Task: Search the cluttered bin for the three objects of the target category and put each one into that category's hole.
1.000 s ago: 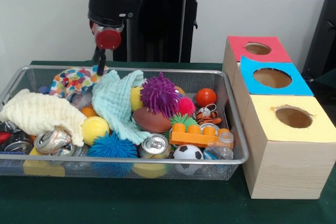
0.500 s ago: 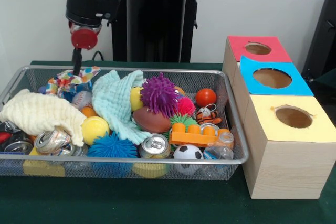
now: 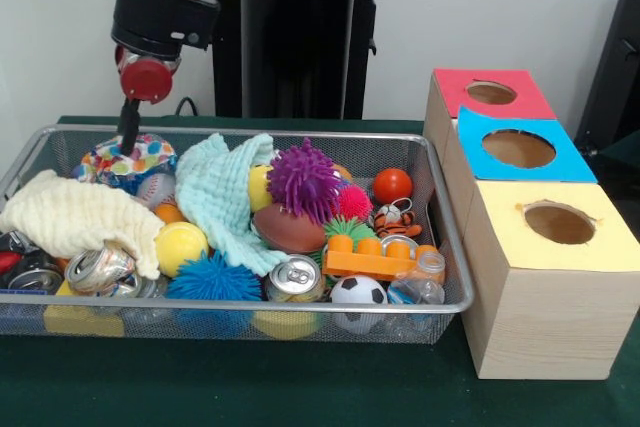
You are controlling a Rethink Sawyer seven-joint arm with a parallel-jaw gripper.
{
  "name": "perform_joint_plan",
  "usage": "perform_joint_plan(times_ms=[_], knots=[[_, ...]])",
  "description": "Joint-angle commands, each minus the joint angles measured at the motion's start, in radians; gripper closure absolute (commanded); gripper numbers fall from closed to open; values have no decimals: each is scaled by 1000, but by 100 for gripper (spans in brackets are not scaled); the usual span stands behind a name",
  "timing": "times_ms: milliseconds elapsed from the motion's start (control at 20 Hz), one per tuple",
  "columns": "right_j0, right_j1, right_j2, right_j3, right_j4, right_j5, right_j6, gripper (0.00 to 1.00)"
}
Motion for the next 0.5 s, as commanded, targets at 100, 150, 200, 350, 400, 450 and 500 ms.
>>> perform_joint_plan(times_ms=[100, 150, 200, 350, 400, 450, 500], knots=[[-33, 58, 156, -66, -31, -80, 223, 0], [-36, 62, 163, -67, -32, -84, 225, 0], [-39, 66, 170, -69, -34, -92, 229, 0], [-45, 86, 183, -72, -40, -117, 238, 0], [-47, 94, 186, -73, -42, -125, 240, 0], [-48, 100, 188, -75, -42, -130, 241, 0], [-43, 105, 183, -78, -39, -134, 239, 0]])
